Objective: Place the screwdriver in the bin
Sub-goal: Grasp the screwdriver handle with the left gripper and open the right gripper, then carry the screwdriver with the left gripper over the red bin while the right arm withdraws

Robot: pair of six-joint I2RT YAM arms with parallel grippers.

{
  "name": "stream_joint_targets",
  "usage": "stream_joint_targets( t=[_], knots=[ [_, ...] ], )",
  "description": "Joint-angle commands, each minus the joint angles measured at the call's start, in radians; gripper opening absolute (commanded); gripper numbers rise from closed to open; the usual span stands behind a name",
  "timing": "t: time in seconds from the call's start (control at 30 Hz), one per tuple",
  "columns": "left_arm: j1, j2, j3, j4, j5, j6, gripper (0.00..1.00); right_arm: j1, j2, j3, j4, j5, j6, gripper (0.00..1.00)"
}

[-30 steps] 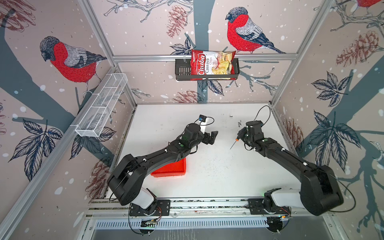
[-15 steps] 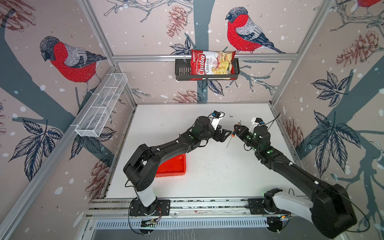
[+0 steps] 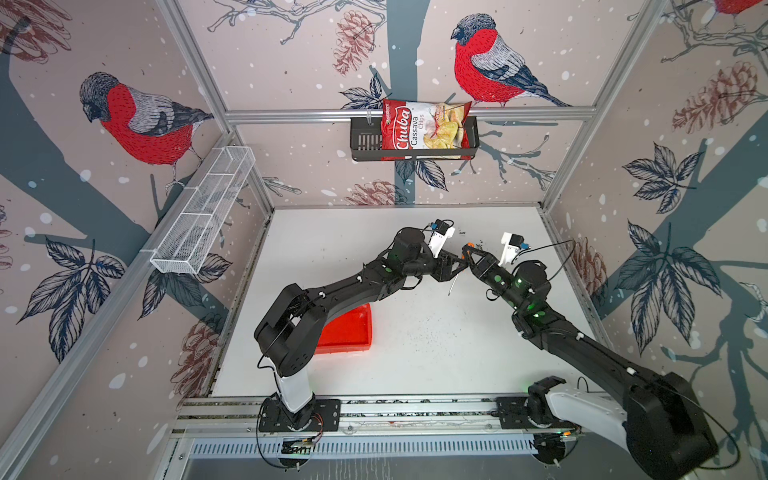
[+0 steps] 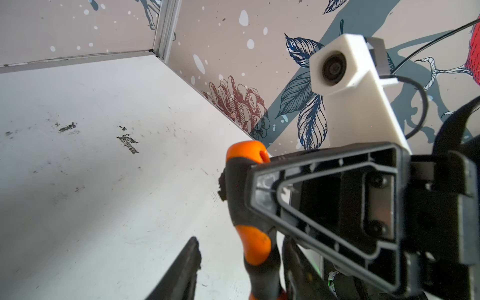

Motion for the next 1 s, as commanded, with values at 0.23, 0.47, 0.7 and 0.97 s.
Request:
stream_joint_targets(
  t=[0.23,0.47,0.7,0.97],
  knots=[
    [0.002,0.005,-0.002,0.054,-0.013,-0.013,0.29,0.004,-0.003,-0.002,0.087,-0.052,-0.005,0.07],
    [0.002,0.002,-0.013,0.072,-0.027,0.013,0.03,0.004,-0.008,0.003,0.071,-0.064,-0.021,0.09],
    [0.031,-0.039,-0.059,0.077,-0.038,0.124,0.0,0.005,-0.045,0.038,-0.022,-0.07,-0.149,0.69],
    [0.195,-0.06,-0.146,0.18,0.229,0.078,0.0,0.005,-0.103,0.124,-0.28,-0.071,-0.416,0.91]
  ],
)
